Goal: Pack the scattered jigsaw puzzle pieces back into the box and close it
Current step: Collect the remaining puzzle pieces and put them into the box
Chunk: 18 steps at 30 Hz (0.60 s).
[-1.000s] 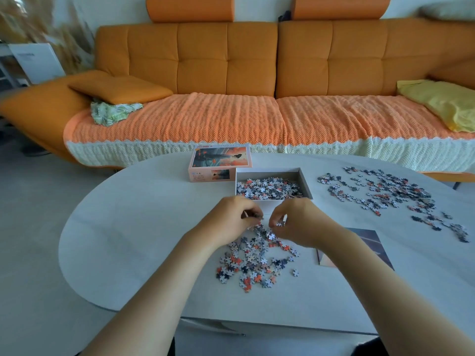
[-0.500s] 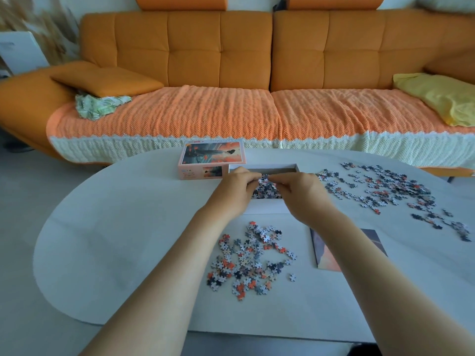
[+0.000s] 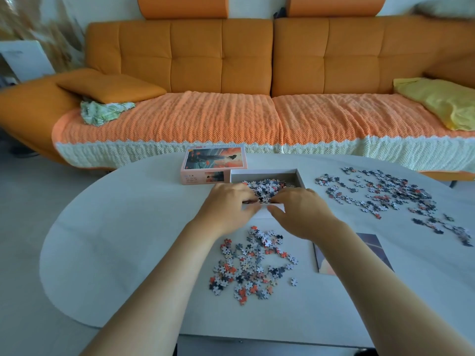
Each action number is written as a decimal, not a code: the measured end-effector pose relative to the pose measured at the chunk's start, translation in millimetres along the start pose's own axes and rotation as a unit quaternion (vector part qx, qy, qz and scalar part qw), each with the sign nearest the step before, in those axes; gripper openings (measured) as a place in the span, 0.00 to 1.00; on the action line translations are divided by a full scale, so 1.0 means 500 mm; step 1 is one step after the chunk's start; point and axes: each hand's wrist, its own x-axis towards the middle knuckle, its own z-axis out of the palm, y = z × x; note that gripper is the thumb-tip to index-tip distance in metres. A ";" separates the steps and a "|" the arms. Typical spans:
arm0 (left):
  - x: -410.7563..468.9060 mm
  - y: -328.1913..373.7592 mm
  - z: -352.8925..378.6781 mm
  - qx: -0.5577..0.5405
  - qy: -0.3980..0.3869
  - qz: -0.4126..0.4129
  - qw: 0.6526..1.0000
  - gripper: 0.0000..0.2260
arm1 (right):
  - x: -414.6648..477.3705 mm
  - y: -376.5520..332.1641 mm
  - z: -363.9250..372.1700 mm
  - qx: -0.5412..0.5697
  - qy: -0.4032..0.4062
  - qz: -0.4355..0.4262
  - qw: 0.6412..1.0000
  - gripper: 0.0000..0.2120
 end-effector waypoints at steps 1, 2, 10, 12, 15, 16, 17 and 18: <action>-0.004 0.004 -0.001 0.021 -0.029 0.006 0.999 0.15 | -0.002 -0.001 -0.001 0.007 0.011 -0.006 1.000 0.19; -0.006 0.006 0.000 0.042 -0.046 0.008 0.998 0.16 | -0.005 -0.005 -0.001 0.013 0.016 -0.019 1.000 0.18; -0.003 0.009 0.003 0.066 -0.085 -0.015 0.994 0.20 | -0.002 -0.003 0.005 -0.015 -0.037 0.005 0.999 0.23; -0.002 0.010 0.004 0.074 -0.112 -0.010 0.991 0.22 | -0.001 -0.001 0.004 0.017 -0.014 -0.009 1.000 0.21; -0.007 0.011 0.000 0.046 -0.086 -0.025 0.995 0.23 | -0.002 -0.001 0.002 0.085 0.054 -0.049 0.994 0.17; -0.010 0.011 -0.003 0.041 -0.065 -0.022 0.997 0.22 | -0.002 0.001 0.000 0.106 0.085 -0.063 0.989 0.15; -0.014 0.011 -0.007 0.040 -0.040 -0.013 0.998 0.21 | -0.004 -0.001 -0.006 0.122 0.119 -0.078 0.982 0.13; -0.018 0.010 -0.011 0.037 -0.015 0.000 0.999 0.19 | -0.007 -0.004 -0.012 0.137 0.144 -0.090 0.976 0.13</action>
